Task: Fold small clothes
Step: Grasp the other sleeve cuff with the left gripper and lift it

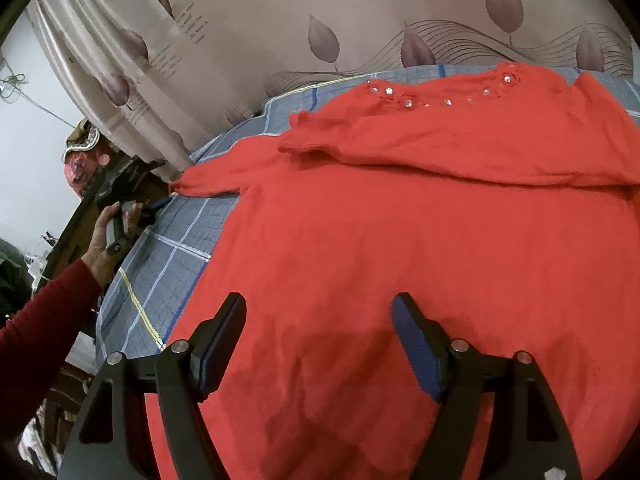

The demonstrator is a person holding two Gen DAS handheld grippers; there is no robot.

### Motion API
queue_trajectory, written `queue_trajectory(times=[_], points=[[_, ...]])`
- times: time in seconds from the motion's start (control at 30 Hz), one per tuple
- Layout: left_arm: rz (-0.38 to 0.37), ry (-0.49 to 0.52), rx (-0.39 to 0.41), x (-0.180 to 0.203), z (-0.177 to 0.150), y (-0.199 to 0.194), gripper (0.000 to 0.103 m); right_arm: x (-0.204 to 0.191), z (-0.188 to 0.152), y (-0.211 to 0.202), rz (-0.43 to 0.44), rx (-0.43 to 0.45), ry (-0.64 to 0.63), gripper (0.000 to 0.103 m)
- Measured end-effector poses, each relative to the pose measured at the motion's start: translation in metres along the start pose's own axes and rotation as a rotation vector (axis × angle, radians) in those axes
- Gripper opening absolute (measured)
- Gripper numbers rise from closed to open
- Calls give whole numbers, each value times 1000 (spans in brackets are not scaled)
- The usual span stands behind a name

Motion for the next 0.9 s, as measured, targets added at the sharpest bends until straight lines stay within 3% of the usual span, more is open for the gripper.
queue_trajectory(times=[0.17, 0.27, 0.3, 0.33, 0.37, 0.4, 0.53, 0.6, 0.63, 0.77, 0.9], points=[[61, 44, -2, 1, 4, 12, 79, 1, 0, 0, -6, 7, 2, 76], [59, 55, -14, 3, 3, 15, 71, 2, 1, -1, -3, 13, 10, 78], [62, 49, -32, 1, 3, 18, 56, 2, 1, -1, -1, 14, 12, 78], [66, 40, -45, -1, 3, 20, 32, 3, 1, -2, 0, 15, 14, 78], [82, 18, -71, -9, 2, 27, 14, 3, 1, -2, 1, 17, 16, 78], [86, 2, -87, -13, 0, 31, 5, 3, 2, -2, 3, 17, 18, 78], [76, 52, 5, 0, 0, 21, 5, 2, 2, -2, 6, 19, 19, 79], [-88, 55, 117, 35, -1, -12, 5, 3, 3, -2, 14, 22, 27, 79], [-111, 83, 146, 53, -4, -24, 5, 4, 3, -3, 18, 27, 35, 79], [-194, 349, 168, 165, -55, -63, 5, 10, 7, -8, 39, 59, 76, 79], [-333, 582, 127, 280, -145, -89, 5, 17, 9, -16, 55, 103, 116, 79]])
Point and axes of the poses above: each gripper's, at about its wrist camera, not at the fingertips, and y roughly the way its jaws point, x to its right, z to its top, the point moved 10 cm from there along y, roughly the way its jaws point, and after that the axes turned 12 degrees about z, right-handed, at the moved point
